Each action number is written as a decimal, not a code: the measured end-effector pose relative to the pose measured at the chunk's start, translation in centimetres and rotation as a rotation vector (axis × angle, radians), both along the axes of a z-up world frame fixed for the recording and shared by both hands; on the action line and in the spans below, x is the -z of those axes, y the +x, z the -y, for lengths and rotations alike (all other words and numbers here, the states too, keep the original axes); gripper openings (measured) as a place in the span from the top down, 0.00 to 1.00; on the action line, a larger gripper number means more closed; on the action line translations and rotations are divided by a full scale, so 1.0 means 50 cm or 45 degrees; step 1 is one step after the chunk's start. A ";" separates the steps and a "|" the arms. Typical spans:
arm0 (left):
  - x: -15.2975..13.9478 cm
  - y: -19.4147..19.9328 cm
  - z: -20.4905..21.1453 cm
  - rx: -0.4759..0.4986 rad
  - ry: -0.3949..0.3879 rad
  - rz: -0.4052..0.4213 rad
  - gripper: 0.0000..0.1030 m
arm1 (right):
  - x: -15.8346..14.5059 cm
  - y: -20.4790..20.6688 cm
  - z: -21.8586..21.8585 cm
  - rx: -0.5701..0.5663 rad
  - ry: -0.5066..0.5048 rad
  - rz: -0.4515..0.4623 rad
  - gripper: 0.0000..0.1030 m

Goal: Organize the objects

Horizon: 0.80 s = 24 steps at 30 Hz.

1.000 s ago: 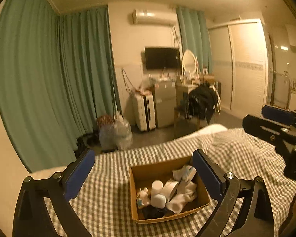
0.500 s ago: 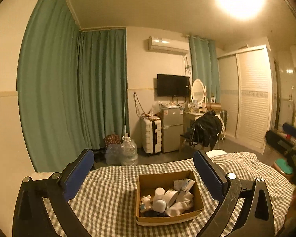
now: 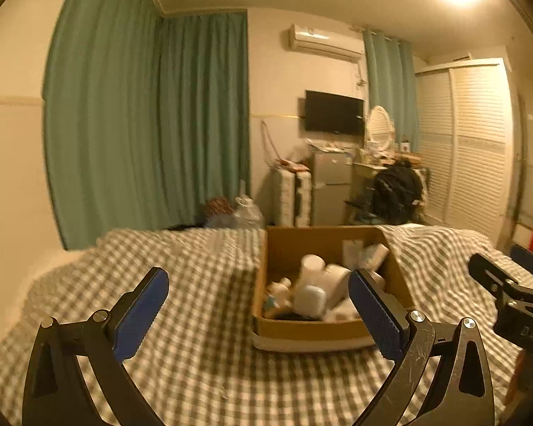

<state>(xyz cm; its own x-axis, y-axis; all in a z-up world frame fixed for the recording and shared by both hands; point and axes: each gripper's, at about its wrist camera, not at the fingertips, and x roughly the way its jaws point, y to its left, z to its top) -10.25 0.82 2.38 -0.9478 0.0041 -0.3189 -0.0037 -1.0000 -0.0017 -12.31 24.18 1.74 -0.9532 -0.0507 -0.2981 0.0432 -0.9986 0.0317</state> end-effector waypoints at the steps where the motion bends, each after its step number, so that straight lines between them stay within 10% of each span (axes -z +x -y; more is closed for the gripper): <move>1: 0.004 -0.002 0.001 0.012 0.017 0.012 0.00 | 0.003 0.002 -0.001 0.008 0.007 -0.001 0.01; 24: 0.019 -0.004 -0.002 -0.003 -0.002 0.066 0.00 | 0.008 0.001 -0.002 0.058 0.039 0.020 0.01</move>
